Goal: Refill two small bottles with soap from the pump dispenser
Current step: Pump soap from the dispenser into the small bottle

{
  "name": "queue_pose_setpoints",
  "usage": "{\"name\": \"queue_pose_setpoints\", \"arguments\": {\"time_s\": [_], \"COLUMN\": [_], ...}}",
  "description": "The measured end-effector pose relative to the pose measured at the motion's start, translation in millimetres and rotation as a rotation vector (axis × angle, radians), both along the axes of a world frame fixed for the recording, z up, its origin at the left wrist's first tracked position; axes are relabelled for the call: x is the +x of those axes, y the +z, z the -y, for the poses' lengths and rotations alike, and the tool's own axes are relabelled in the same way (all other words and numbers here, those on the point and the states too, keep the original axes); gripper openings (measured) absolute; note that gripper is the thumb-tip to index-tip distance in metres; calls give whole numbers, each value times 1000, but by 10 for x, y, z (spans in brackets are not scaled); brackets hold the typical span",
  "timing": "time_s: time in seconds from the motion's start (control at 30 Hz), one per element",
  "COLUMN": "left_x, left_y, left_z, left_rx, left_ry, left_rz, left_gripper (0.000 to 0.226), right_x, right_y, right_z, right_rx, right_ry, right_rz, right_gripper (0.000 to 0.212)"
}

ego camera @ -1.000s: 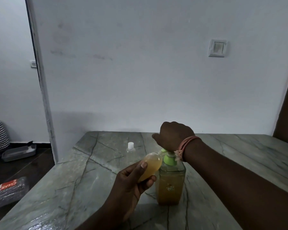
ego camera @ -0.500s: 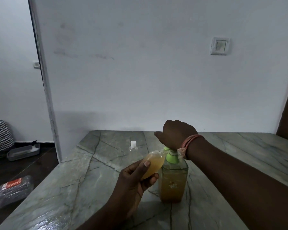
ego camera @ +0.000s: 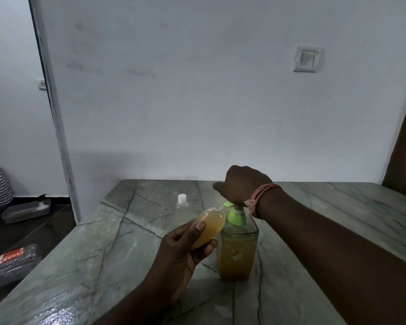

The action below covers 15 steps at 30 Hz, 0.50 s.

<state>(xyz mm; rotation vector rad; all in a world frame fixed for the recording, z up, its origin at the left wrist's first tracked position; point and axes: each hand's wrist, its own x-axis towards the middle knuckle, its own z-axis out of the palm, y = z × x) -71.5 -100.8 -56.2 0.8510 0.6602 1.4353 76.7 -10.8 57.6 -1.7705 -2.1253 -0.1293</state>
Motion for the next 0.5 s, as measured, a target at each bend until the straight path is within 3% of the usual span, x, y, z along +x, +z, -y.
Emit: {"name": "queue_pose_setpoints", "arguments": {"time_s": [0.33,0.5], "left_x": [-1,1], "left_y": [-17,26], "left_z": [-37,31], "left_rx": [8,-7], "left_ry": [-12,-8], "left_rz": [-6,7], "left_gripper": [27,38], "right_x": [21,-9], "right_y": [-100,1], "right_z": [-63,37], "right_rx": [-4,72], "right_ry": [-27,-28], "right_rz": [-49,59], "right_gripper": [33,37]}}
